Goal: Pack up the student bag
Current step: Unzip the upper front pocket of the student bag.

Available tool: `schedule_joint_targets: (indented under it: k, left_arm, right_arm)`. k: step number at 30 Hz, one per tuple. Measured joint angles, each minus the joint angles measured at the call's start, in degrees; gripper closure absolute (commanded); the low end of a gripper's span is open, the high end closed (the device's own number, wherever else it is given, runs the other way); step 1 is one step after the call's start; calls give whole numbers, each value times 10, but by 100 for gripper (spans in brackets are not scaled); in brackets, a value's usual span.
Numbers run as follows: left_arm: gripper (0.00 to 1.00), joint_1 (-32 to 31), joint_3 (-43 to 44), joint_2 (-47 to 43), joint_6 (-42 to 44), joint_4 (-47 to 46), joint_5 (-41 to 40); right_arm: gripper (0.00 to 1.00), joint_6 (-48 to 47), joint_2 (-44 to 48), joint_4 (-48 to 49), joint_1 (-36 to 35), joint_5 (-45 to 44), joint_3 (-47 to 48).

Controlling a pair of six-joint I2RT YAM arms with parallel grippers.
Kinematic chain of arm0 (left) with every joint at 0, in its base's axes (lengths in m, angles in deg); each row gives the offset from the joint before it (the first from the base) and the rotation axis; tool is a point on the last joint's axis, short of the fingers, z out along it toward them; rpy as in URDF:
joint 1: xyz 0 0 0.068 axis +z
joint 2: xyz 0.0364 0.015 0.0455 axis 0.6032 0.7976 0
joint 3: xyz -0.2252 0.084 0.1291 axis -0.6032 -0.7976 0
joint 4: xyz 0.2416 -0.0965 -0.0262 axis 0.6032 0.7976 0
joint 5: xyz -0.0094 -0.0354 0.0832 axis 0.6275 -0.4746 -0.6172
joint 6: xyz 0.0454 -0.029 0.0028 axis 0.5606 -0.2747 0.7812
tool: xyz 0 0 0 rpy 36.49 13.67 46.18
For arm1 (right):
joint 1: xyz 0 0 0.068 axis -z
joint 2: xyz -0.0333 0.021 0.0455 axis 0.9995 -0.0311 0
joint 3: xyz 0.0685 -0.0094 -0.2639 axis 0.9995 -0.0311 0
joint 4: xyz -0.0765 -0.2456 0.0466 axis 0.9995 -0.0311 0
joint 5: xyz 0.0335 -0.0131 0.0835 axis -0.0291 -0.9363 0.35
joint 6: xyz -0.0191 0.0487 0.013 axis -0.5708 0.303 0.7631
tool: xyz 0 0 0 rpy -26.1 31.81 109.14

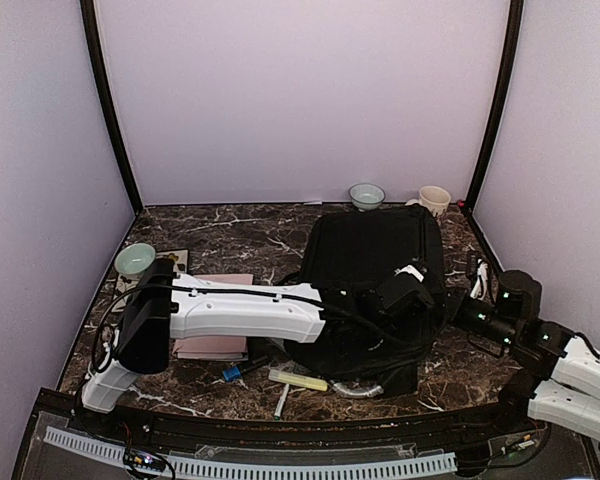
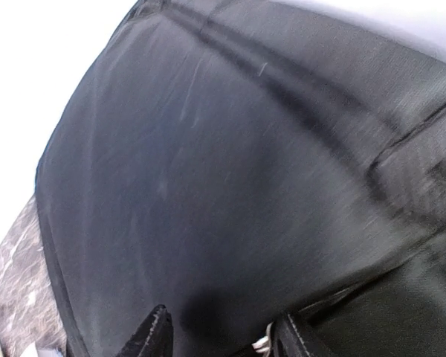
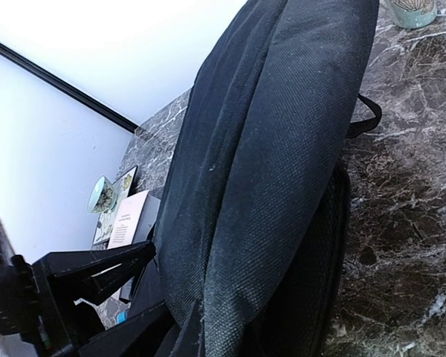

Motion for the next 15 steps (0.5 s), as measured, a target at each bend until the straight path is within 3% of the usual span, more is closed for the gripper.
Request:
schedule_joint_targets:
  k: [8,15]
  left_arm:
    - [60,17,-65,-38,-46,35,-15]
    - [63,129,-221,-104,-65,64,-27]
  right_arm:
    - [100,-11,-9,-48,-5,-22,30]
    - [100,-18,-2,-72,-3,-49,49]
